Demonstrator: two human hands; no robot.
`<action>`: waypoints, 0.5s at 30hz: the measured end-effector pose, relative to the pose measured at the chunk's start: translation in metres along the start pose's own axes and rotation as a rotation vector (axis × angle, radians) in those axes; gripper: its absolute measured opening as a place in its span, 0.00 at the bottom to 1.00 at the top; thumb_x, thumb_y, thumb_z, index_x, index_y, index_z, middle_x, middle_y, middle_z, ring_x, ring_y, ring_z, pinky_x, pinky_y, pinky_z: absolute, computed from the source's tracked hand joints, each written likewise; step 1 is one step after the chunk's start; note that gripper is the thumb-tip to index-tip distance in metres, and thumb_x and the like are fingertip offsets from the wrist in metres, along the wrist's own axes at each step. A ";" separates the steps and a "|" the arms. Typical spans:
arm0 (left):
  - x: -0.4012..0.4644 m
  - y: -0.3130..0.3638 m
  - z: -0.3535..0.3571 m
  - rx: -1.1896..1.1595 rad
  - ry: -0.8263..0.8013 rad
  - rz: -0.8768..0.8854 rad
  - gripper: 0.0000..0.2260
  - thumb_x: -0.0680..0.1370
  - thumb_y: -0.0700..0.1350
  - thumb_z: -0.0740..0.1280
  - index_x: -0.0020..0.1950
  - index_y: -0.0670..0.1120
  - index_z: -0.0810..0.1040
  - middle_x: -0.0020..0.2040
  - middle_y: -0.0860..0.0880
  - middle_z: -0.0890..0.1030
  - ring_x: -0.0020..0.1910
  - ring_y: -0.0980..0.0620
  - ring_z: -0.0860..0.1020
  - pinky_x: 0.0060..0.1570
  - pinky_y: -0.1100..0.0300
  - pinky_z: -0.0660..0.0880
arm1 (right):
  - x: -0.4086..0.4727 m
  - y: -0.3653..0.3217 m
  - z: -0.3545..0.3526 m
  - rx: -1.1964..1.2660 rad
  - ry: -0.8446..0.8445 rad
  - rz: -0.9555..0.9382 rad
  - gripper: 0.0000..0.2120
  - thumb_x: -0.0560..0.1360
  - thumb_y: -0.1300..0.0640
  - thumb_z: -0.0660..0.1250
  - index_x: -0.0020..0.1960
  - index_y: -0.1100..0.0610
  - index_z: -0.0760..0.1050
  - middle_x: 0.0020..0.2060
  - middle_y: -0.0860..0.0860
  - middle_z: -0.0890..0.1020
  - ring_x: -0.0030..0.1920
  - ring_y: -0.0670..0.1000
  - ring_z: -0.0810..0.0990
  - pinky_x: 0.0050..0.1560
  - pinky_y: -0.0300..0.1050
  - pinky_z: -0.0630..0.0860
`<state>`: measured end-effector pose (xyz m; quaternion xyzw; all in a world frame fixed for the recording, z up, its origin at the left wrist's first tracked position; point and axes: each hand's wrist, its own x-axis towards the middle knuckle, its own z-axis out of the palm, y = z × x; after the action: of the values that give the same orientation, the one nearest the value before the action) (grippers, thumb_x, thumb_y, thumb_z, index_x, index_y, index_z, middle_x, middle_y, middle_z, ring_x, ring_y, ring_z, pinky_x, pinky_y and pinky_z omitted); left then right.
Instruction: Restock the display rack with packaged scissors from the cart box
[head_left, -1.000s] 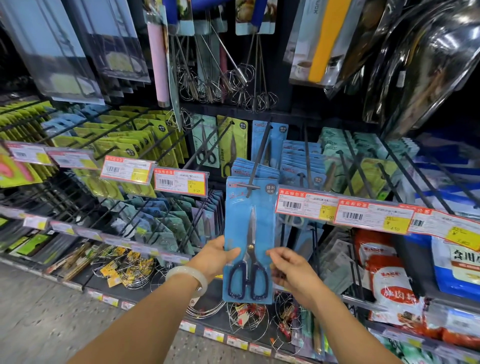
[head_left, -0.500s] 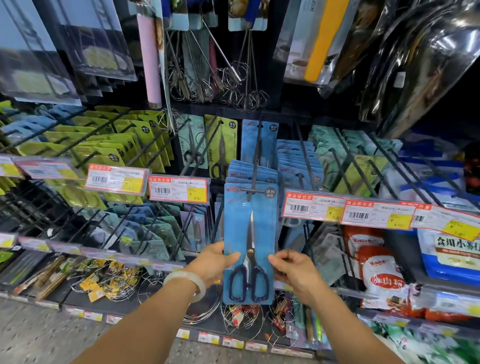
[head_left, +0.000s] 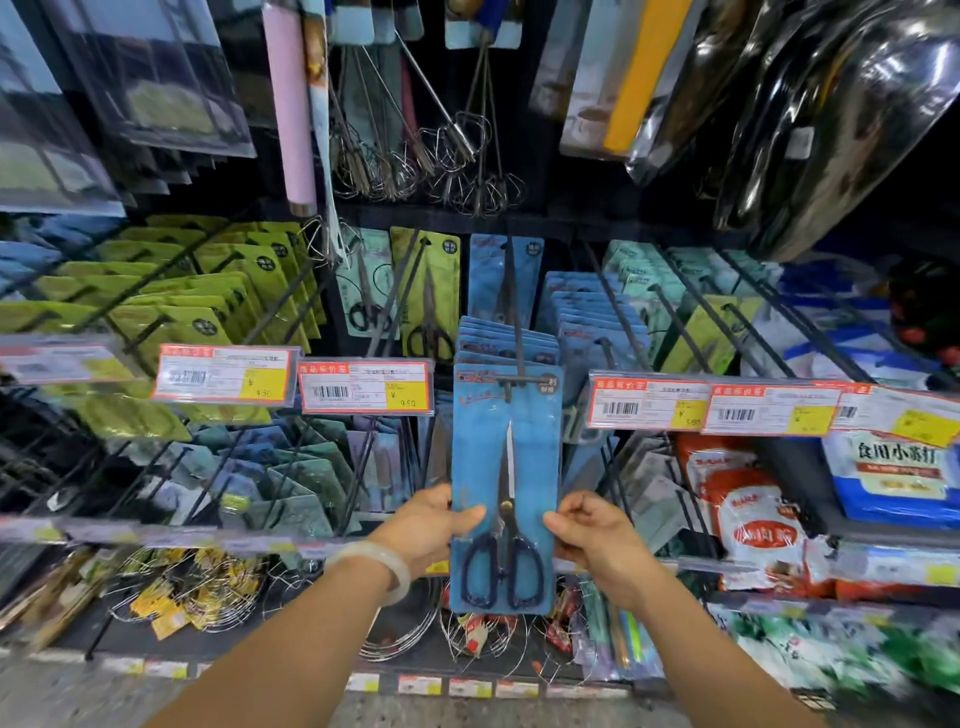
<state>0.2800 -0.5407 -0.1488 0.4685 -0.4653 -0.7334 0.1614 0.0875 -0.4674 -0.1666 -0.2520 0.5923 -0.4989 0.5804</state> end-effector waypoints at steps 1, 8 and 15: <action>0.001 0.000 0.000 0.000 -0.005 0.000 0.09 0.79 0.38 0.63 0.58 0.45 0.76 0.50 0.48 0.83 0.47 0.51 0.82 0.46 0.57 0.79 | 0.000 -0.001 0.000 -0.001 -0.010 0.010 0.09 0.72 0.70 0.66 0.39 0.59 0.71 0.31 0.51 0.82 0.32 0.48 0.81 0.35 0.39 0.79; 0.005 0.000 0.001 0.029 -0.010 0.036 0.10 0.79 0.37 0.62 0.58 0.45 0.76 0.49 0.48 0.83 0.45 0.54 0.82 0.40 0.62 0.80 | 0.006 -0.010 -0.004 0.016 -0.170 0.069 0.06 0.73 0.71 0.63 0.44 0.62 0.73 0.39 0.55 0.81 0.40 0.53 0.80 0.45 0.46 0.77; 0.007 0.000 0.002 0.050 -0.013 0.077 0.12 0.79 0.35 0.62 0.61 0.43 0.75 0.56 0.43 0.82 0.49 0.50 0.81 0.51 0.56 0.80 | 0.016 -0.007 -0.006 0.293 -0.317 0.092 0.20 0.60 0.62 0.78 0.48 0.63 0.74 0.43 0.59 0.84 0.42 0.55 0.84 0.40 0.48 0.81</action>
<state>0.2746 -0.5439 -0.1524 0.4494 -0.5024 -0.7177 0.1747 0.0772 -0.4825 -0.1688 -0.2130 0.4257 -0.5068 0.7187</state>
